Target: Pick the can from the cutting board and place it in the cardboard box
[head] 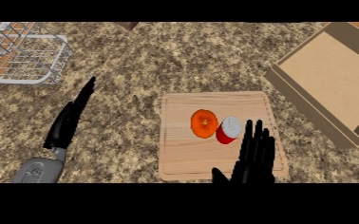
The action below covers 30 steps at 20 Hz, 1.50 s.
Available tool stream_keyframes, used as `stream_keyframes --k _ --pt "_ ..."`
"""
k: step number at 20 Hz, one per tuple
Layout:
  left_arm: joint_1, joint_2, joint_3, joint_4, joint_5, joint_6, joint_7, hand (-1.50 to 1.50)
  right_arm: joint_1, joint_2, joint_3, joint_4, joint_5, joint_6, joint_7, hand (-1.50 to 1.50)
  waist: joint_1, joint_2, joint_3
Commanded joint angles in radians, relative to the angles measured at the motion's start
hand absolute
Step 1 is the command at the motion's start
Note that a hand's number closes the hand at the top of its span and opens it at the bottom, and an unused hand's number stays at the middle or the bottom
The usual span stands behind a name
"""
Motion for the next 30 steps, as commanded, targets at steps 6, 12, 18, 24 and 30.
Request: stream_keyframes --k 6,12,18,24,30 --pt "-0.02 -0.049 0.042 0.019 -0.047 -0.024 0.013 0.0 -0.062 0.003 -0.041 0.028 -0.104 0.007 0.001 -1.5 -0.004 -0.001 0.0" --pt "-0.024 -0.066 0.074 0.062 -0.08 -0.037 -0.047 0.0 -0.169 0.003 -0.084 0.218 -0.188 -0.103 -0.024 -1.5 -0.003 0.0 0.0" --pt "0.045 -0.058 0.101 -0.041 -0.066 -0.092 -0.012 0.0 -0.276 0.003 -0.049 0.301 -0.203 -0.098 0.072 -1.5 0.002 -0.001 0.0" --pt "-0.038 -0.095 0.101 0.062 -0.112 -0.056 -0.031 0.0 -0.239 -0.004 -0.128 0.327 -0.08 -0.072 0.001 1.5 -0.006 -0.001 0.0" --pt "-0.025 -0.086 0.112 0.01 -0.105 -0.093 0.017 0.0 -0.262 0.003 -0.149 0.318 0.072 -0.103 0.02 1.5 -0.004 -0.001 0.0"
